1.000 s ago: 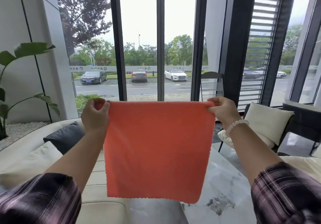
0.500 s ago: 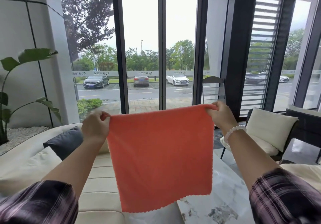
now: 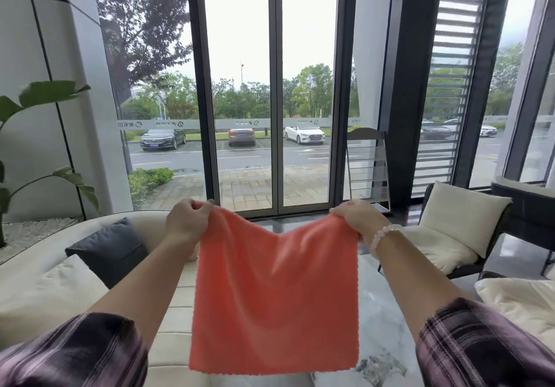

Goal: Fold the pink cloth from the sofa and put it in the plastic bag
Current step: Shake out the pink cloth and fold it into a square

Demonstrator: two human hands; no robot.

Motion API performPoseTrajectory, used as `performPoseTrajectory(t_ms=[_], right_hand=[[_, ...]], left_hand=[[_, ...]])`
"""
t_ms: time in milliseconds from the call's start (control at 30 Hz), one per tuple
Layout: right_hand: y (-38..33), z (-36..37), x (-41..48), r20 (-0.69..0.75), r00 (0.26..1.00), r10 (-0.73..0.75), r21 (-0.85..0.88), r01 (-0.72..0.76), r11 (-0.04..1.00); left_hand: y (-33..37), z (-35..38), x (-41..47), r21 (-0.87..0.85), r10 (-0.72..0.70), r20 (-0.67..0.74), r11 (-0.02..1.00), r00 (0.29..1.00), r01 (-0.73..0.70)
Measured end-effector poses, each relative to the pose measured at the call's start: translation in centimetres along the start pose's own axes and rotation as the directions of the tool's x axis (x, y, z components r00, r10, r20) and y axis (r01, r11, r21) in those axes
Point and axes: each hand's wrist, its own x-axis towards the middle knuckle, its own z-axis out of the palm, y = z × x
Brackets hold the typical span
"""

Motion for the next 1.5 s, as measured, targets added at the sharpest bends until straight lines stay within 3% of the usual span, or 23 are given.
performPoseTrajectory(t_ms=[167, 367, 567, 733, 867, 967, 1233, 1400, 1500], right_hand=[[-3.8, 1.1, -1.9, 0.137, 0.98, -0.142, 0.22, 0.109, 0.969], [-6.8, 2.9, -4.4, 0.4, 0.861, -0.314, 0.237, 0.234, 0.943], [-6.7, 4.1, -4.9, 0.249, 0.819, -0.517, 0.083, 0.514, 0.854], [-6.7, 5.0, -5.1, 0.119, 0.789, -0.602, -0.086, 0.612, 0.786], [-7.0, 5.6, -5.6, 0.045, 0.762, -0.646, -0.097, 0.647, 0.756], [-6.8, 5.5, -5.5, 0.06, 0.768, -0.638, -0.072, 0.641, 0.764], [-4.0, 4.4, -4.5, 0.405, 0.789, -0.462, -0.057, 0.526, 0.849], [-2.9, 3.2, -4.2, 0.341, 0.831, -0.44, -0.139, 0.507, 0.85], [-3.4, 3.0, -4.5, 0.204, 0.841, -0.502, 0.049, 0.503, 0.863]], left_hand=[[4.5, 2.2, -1.6, -0.316, 0.017, 0.176, 0.948, 0.984, 0.04], [7.3, 3.3, -3.5, -0.373, 0.127, 0.251, 0.928, 0.959, -0.025], [7.0, 2.4, -4.1, -0.392, 0.147, 0.292, 0.92, 0.945, -0.022], [7.0, 1.9, -4.9, -0.475, 0.154, 0.381, 0.878, 0.912, 0.051], [7.1, 1.4, -5.4, -0.494, 0.197, 0.397, 0.869, 0.896, 0.028], [6.9, 1.1, -5.6, -0.482, 0.245, 0.342, 0.874, 0.907, -0.054], [7.0, -0.1, -4.3, -0.476, 0.179, 0.11, 0.873, 0.978, -0.106], [6.0, -1.2, -3.2, -0.395, 0.189, -0.086, 0.895, 0.978, -0.207], [4.8, -1.5, -3.0, -0.237, 0.241, -0.195, 0.929, 0.951, -0.285]])
